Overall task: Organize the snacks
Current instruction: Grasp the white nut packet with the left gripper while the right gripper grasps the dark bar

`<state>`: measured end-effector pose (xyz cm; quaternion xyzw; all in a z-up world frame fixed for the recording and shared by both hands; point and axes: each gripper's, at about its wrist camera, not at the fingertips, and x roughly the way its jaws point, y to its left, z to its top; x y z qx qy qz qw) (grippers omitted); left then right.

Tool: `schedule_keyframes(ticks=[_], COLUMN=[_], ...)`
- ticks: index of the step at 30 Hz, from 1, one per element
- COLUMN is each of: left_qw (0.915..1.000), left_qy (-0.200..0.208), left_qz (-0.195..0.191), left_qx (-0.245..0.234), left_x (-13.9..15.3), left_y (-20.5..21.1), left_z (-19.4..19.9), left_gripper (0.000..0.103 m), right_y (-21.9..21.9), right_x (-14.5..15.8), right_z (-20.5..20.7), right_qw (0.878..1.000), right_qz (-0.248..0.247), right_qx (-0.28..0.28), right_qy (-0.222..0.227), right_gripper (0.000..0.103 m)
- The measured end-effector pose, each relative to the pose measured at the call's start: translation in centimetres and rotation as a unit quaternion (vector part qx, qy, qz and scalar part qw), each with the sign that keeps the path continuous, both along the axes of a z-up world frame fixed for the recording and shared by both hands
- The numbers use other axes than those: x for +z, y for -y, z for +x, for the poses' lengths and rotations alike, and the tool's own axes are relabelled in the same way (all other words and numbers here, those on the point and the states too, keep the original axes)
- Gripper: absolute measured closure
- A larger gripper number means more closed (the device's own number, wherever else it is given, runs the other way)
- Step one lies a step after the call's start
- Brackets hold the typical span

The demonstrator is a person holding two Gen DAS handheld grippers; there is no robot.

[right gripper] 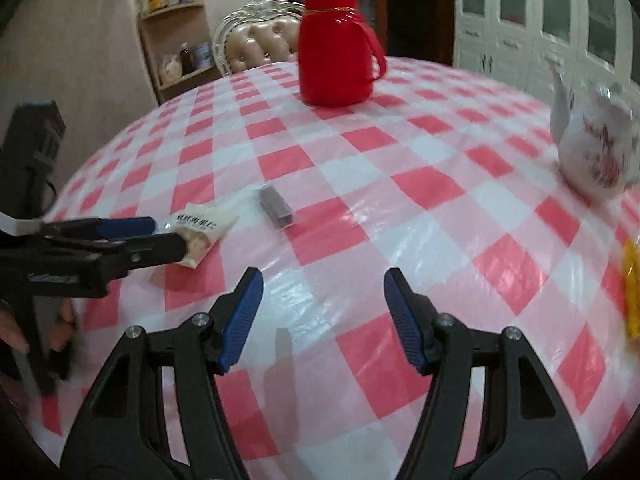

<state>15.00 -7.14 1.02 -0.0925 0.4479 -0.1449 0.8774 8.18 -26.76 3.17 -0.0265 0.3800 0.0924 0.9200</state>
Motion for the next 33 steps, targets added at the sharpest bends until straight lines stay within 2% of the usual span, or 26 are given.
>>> schedule_keyframes(ticks=[1, 4, 6, 7, 9, 12, 19, 24, 25, 27, 30, 33], left_qw=[0.9999, 0.9954, 0.9912, 0.9904, 0.9938, 0.9956, 0.9964, 0.9946, 0.9945, 0.9948, 0.9947, 0.9947], left_qy=[-0.006, 0.007, 0.021, 0.026, 0.014, -0.001, 0.016, 0.028, 0.029, 0.028, 0.029, 0.029], left_qz=[0.012, 0.096, 0.13, 0.136, 0.11, 0.093, 0.079, 0.095, 0.096, 0.093, 0.094, 0.093], left_qx=[0.001, -0.002, -0.006, -0.008, -0.012, -0.009, -0.026, -0.03, -0.03, -0.031, -0.033, -0.032], left_x=[-0.3, -0.6, -0.6, -0.5, -0.4, -0.2, -0.4, -0.5, -0.5, -0.5, -0.5, -0.5], left_y=[0.6, 2.2, 2.2, 1.8, 0.2, -2.1, -3.9, -3.4, -3.3, -3.4, -3.4, -3.5], left_z=[0.5, 0.7, 0.0, -0.3, -0.4, -0.9, -1.9, -1.8, -1.8, -1.8, -1.7, -1.7], left_gripper=[0.019, 0.022, 0.045, 0.051, 0.051, 0.052, 0.051, 0.05, 0.05, 0.05, 0.05, 0.048], right_y=[0.7, 1.9, 1.9, 1.8, 1.1, -0.2, -4.5, -7.1, -7.4, -7.9, -8.6, -8.2], right_x=[0.1, 0.2, 0.2, 0.2, 0.0, -0.6, -2.4, -3.0, -3.0, -2.9, -2.9, -2.6], right_z=[-0.1, -0.3, -0.4, -0.2, 0.1, 1.8, 6.7, 8.9, 9.2, 9.3, 8.3, 6.9], right_qw=[1.0, 0.999, 0.999, 0.999, 0.999, 0.999, 0.995, 0.992, 0.992, 0.992, 0.991, 0.993], right_qz=[0.016, 0.045, 0.047, 0.046, 0.043, 0.037, -0.031, -0.064, -0.07, -0.072, -0.094, -0.057], right_qx=[-0.008, -0.017, -0.018, -0.015, -0.003, 0.02, 0.069, 0.088, 0.088, 0.091, 0.079, 0.077], right_qy=[-0.002, 0.0, 0.0, 0.0, -0.007, -0.026, -0.063, -0.062, -0.062, -0.051, -0.045, -0.064], right_gripper=[0.037, 0.037, 0.037, 0.037, 0.037, 0.037, 0.037, 0.038, 0.04, 0.087, 0.087, 0.087])
